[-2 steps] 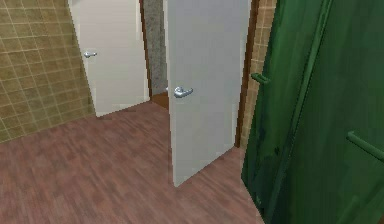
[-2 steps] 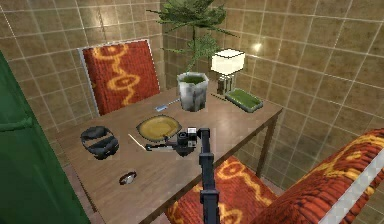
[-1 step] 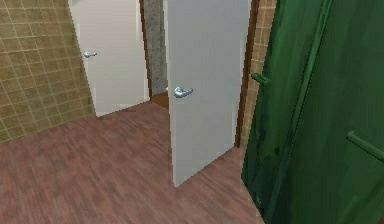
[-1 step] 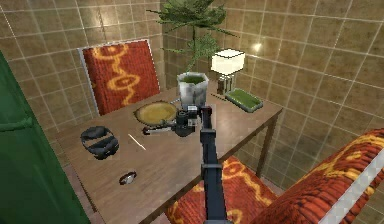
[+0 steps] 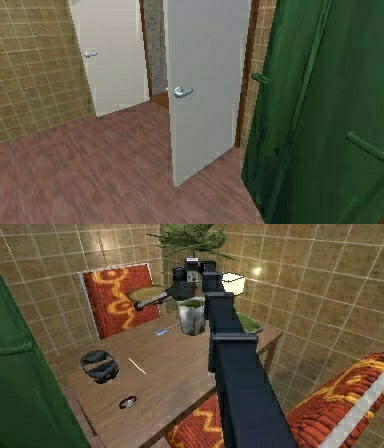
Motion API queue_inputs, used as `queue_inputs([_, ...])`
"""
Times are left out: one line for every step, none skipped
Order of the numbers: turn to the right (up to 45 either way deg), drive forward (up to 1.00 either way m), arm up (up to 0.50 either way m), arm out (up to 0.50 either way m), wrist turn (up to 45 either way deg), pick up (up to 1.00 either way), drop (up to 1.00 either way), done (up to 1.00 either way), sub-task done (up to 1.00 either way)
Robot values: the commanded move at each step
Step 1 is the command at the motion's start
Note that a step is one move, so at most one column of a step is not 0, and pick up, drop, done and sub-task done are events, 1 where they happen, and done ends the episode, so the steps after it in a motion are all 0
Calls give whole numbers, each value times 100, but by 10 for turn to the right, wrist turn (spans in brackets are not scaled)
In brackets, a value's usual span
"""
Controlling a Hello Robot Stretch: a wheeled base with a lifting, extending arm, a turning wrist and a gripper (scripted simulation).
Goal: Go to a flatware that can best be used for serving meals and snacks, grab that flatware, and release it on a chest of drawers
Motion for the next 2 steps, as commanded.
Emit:
queue_inputs([0, 0, 0, 0, -450, 0, 0, 0, 0])
queue_inputs([0, 0, 0, 0, -420, 0, 0, 0, 0])
